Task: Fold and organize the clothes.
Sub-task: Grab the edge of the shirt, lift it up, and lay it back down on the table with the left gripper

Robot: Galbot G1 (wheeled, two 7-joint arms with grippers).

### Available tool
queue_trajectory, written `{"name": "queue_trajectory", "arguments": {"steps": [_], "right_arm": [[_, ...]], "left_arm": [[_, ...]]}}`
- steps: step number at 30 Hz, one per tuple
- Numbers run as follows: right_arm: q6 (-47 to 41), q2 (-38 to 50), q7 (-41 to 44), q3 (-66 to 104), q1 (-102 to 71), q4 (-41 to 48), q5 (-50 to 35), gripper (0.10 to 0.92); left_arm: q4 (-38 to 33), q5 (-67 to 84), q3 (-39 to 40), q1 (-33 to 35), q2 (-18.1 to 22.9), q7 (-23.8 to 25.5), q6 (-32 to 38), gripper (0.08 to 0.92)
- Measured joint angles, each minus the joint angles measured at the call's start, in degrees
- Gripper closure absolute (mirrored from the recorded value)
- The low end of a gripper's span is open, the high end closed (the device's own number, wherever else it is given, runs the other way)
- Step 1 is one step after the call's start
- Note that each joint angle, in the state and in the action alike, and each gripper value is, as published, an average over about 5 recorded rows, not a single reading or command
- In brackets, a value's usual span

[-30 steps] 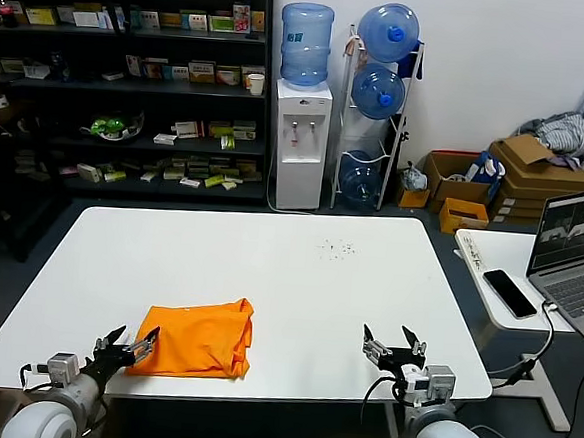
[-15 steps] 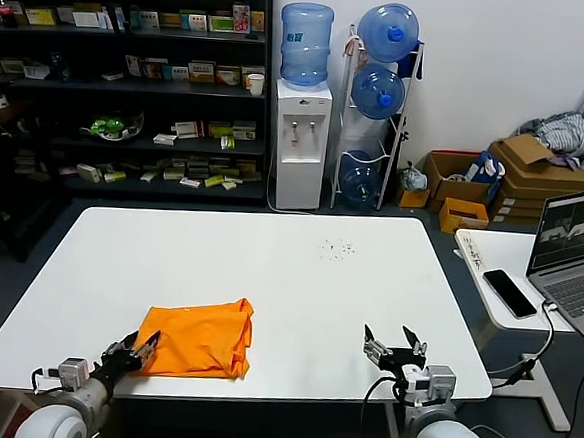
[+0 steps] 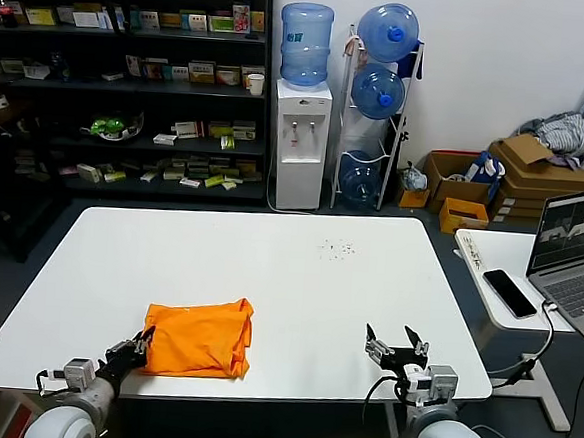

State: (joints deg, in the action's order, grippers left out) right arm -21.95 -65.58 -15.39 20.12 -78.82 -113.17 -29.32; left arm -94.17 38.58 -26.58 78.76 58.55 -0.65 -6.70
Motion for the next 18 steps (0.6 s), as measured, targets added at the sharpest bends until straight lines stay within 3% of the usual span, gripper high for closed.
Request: {"name": "queue_trajectory", "arguments": {"steps": [6, 11, 18], "right_arm": [[0.26, -0.12, -0.05, -0.34, 0.45, 0.41, 0.00, 0.203], [0.63, -0.09, -0.03, -0.79, 0.84, 0.55, -0.11, 0.203], [1.33, -0.15, 0.29, -1.32, 1.43, 0.75, -0.26, 0.203]], "left_arm": [[-7.29, -1.77, -1.37, 1.36, 0.14, -2.54, -1.35, 0.870], [-13.24, -3.01, -4.39, 2.49, -2.03, -5.18, -3.81, 0.870], [-11.13, -7.27, -12.91, 5.80, -8.81, -5.53, -3.47, 0.870]]}}
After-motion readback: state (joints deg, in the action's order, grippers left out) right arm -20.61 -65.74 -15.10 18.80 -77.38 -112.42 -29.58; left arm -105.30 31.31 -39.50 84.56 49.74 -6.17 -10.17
